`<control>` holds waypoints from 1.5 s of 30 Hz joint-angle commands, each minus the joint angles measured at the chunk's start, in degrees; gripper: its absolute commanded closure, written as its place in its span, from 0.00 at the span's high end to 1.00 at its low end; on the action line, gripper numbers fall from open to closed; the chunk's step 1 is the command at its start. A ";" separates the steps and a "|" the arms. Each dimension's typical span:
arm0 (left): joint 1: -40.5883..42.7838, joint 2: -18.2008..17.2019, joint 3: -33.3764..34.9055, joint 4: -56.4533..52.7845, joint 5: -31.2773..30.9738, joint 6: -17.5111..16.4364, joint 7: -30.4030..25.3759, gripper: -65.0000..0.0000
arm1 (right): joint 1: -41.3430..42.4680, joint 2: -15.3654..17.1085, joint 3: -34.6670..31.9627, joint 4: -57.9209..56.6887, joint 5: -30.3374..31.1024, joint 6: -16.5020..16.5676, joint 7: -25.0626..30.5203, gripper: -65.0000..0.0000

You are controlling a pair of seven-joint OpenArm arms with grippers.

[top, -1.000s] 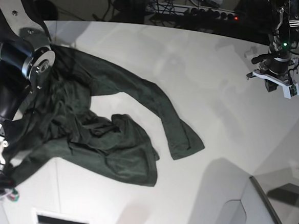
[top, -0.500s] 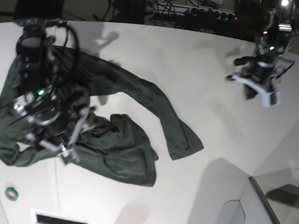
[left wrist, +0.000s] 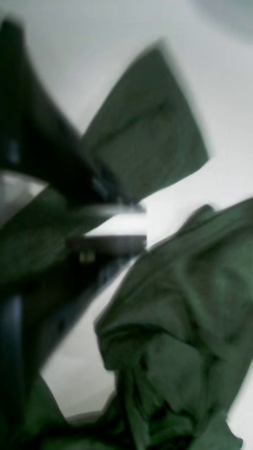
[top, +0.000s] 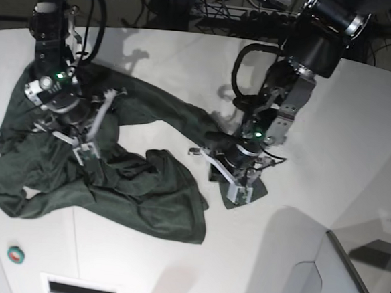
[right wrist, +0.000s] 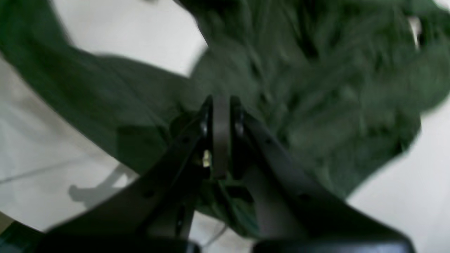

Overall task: Layout the t-shirt on the table in an organized manner, then fold the t-shirt properly
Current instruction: 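Grasp the shirt hem with the left gripper and pull it outward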

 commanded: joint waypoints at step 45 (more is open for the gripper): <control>-2.81 9.13 9.46 -2.97 25.97 0.46 4.04 0.88 | -3.41 0.47 13.11 4.69 -0.03 0.39 1.32 0.02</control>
